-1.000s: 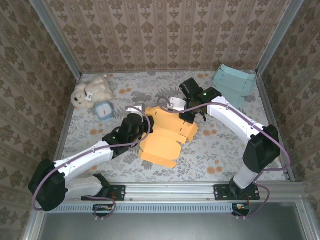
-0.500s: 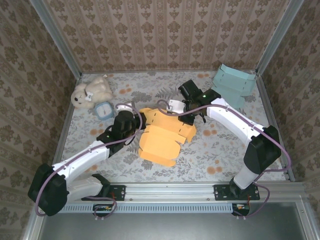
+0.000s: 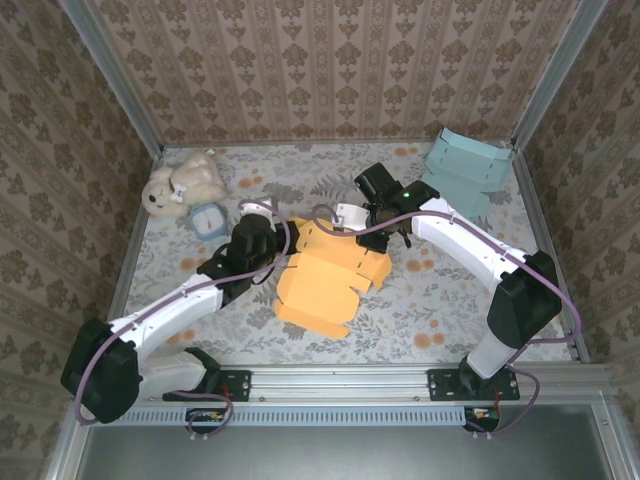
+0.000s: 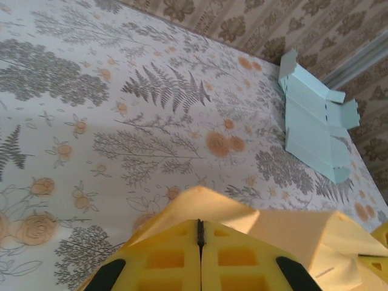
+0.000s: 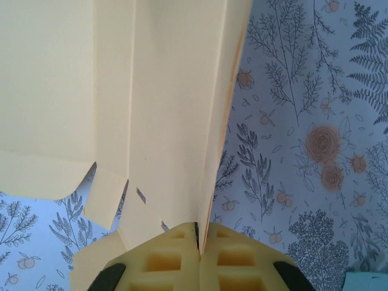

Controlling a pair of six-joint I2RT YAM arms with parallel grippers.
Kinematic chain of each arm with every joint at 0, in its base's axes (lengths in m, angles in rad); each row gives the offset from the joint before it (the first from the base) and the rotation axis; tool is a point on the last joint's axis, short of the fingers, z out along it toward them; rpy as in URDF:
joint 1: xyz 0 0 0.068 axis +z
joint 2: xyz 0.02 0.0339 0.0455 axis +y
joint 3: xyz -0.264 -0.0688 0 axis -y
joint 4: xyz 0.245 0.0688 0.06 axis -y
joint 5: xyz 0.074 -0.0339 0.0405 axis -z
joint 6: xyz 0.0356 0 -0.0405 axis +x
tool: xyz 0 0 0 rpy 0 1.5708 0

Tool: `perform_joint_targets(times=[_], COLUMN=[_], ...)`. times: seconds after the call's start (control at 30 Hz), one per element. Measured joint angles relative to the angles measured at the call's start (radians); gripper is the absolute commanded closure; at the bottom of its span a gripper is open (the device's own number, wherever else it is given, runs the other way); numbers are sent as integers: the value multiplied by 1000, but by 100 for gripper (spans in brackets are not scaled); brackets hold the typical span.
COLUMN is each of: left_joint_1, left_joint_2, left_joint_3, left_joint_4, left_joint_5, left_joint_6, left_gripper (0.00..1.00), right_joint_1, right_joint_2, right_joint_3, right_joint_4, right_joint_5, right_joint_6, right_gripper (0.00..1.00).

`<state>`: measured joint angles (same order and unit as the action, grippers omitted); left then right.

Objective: Fold the paper box

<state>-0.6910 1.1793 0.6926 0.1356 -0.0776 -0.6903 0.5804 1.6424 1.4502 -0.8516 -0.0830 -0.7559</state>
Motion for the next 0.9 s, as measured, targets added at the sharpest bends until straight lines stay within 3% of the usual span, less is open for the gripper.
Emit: perform_joint_targets(times=[0.27,0.63,0.9], left_joint_1=[-108,-98,-28], left_joint_2=[88,138,15], left_joint_3=[85,117,3], left_joint_4=[-6,-17,-17], left_joint_5=[-5,-34,-20], left_joint_6=[71,70,55], left_gripper=[94,96,95], right_joint_1=[2,-3,3], right_joint_2=[0,9,14], right_joint_3=[0,-2,-2], right_joint_4=[3,10,16], right_joint_5=[0,4,-14], right_joint_6=[-3,0,-4], right_gripper=[100,100,100])
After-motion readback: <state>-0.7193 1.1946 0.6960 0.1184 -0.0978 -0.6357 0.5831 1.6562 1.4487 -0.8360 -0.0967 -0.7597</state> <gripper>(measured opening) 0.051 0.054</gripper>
